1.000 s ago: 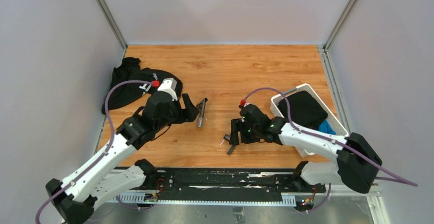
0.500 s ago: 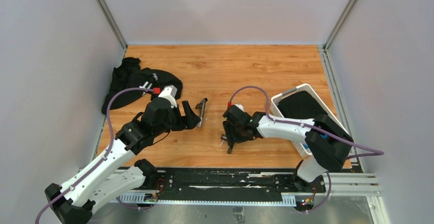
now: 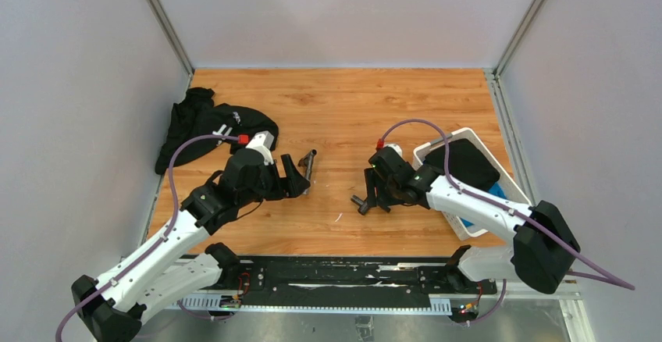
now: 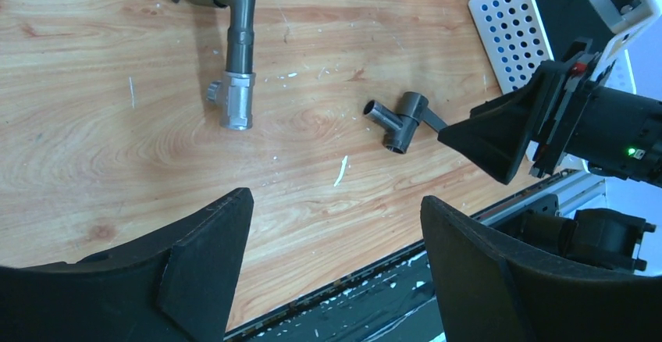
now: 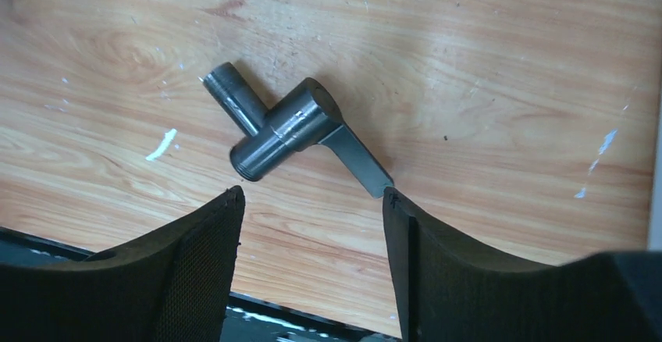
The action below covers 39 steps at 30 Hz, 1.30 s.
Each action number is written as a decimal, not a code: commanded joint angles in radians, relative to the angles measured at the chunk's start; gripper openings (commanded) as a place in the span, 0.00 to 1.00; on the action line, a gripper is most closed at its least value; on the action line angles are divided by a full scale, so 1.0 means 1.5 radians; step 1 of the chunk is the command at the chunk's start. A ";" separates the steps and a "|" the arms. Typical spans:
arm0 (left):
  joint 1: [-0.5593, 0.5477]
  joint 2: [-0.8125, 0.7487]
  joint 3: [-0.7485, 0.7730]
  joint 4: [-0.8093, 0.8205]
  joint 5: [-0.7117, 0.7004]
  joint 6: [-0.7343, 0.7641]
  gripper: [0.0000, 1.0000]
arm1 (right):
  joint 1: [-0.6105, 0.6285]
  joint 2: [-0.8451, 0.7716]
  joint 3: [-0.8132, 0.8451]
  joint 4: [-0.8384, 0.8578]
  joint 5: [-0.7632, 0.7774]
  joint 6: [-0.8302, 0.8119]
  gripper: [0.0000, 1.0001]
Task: Install the water faucets
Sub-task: Pick up the water faucet from the center of the board.
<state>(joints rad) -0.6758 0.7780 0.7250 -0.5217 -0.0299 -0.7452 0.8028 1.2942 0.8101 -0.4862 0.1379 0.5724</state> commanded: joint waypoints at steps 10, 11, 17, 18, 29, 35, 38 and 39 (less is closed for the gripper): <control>-0.004 -0.013 -0.024 0.018 0.005 -0.022 0.83 | 0.023 0.076 0.029 -0.015 -0.001 0.376 0.49; -0.004 -0.015 -0.024 0.016 0.004 -0.021 0.83 | 0.025 0.085 0.025 -0.002 -0.011 0.374 0.50; -0.004 -0.015 -0.018 0.009 0.001 -0.017 0.84 | 0.031 0.157 0.025 0.049 -0.051 0.367 0.51; -0.004 -0.015 -0.018 0.010 0.000 -0.017 0.84 | 0.032 0.167 0.026 0.055 -0.053 0.365 0.51; -0.004 -0.033 -0.045 0.059 0.014 -0.063 0.84 | 0.034 0.156 0.010 0.098 -0.045 0.233 0.00; -0.004 -0.032 -0.049 0.063 0.125 -0.007 0.84 | 0.033 0.041 -0.023 0.145 -0.131 0.068 0.00; -0.004 -0.015 -0.084 0.127 0.236 0.001 0.84 | 0.033 -0.031 -0.057 0.222 -0.224 -0.006 0.00; -0.004 -0.014 -0.099 0.154 0.262 -0.007 0.84 | 0.033 -0.058 -0.068 0.245 -0.250 -0.019 0.00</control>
<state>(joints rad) -0.6758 0.7364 0.6422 -0.4118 0.1444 -0.7822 0.8429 1.3293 0.7528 -0.2779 -0.0586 0.7238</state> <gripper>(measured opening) 0.838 0.210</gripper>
